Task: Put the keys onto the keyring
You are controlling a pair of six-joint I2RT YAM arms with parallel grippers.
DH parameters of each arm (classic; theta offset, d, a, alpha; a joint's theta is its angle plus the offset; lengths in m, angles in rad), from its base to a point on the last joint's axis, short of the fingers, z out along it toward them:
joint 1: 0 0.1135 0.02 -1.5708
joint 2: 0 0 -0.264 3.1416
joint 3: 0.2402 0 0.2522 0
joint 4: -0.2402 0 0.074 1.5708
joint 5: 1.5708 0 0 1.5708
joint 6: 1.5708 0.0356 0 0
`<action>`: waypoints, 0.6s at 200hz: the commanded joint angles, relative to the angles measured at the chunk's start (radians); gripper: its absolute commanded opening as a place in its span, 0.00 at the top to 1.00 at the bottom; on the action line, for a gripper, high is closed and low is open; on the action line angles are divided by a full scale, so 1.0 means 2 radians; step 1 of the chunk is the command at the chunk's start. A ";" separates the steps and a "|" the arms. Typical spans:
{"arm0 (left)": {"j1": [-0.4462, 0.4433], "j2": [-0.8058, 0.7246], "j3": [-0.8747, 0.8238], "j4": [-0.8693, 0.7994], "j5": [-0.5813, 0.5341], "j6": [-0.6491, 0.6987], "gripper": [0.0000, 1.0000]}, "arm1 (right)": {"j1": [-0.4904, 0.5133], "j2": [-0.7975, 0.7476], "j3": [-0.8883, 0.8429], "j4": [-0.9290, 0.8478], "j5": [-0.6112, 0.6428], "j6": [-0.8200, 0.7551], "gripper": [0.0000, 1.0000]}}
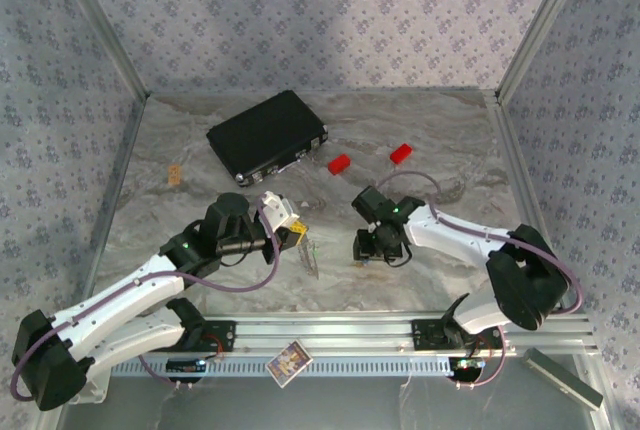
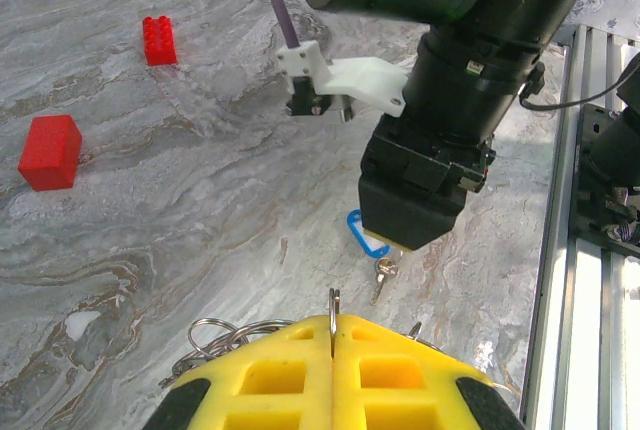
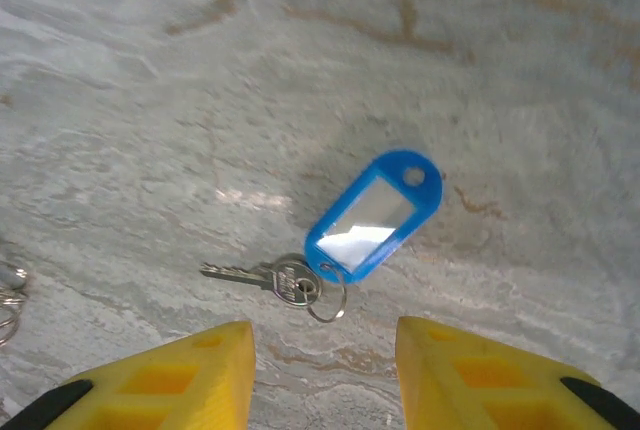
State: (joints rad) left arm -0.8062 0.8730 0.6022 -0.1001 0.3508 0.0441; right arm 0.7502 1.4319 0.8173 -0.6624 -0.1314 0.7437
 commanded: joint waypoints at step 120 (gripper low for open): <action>-0.001 -0.006 0.001 0.027 0.007 0.010 1.00 | -0.003 0.022 -0.034 0.050 -0.037 0.071 0.72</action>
State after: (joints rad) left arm -0.8062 0.8730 0.6010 -0.1001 0.3508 0.0441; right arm 0.7502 1.4612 0.7563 -0.5533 -0.2062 0.8688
